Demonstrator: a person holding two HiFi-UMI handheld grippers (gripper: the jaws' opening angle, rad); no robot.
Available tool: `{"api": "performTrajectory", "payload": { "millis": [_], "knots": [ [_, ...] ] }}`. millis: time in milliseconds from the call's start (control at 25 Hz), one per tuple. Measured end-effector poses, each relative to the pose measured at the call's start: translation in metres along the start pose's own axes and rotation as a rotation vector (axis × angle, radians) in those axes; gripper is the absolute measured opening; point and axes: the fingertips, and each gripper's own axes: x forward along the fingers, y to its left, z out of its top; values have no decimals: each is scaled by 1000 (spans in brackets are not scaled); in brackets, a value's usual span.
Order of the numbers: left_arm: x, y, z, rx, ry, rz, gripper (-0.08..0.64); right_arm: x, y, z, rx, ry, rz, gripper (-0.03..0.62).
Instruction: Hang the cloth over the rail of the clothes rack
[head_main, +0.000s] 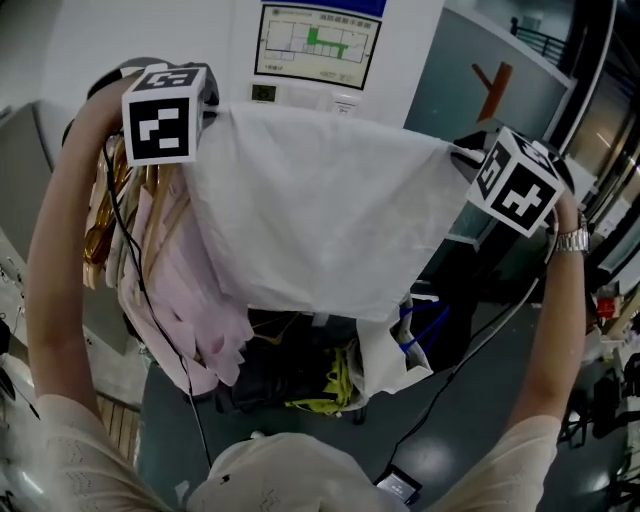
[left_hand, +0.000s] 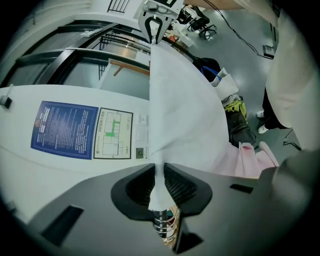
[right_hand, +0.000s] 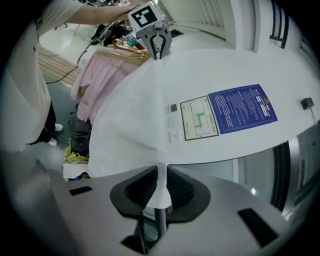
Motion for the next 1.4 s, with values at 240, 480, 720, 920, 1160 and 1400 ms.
{"api": "performTrajectory", "payload": {
  "millis": [240,480,720,920,1160,1400],
  "knots": [
    [-2,1,4,7,4,-7,63,-1,4,-13,22,22,26,72],
    [-4,4,6,9,-13,6,63,-2,1,-30,73,25,14,72],
    [-2,3,5,-6,7,-4,63,-4,1,-35,76,14,-21,72],
    [-2,1,-1,11,20,-7,63,-2,3,-29,48,34,1,72],
    [-6,5,-2,11,32,12,39,-9,-9,-28,17,79,-57,19],
    [-9,2,-9,37,53,32,20,-25,-5,-24,36,69,-59,18]
  ]
}}
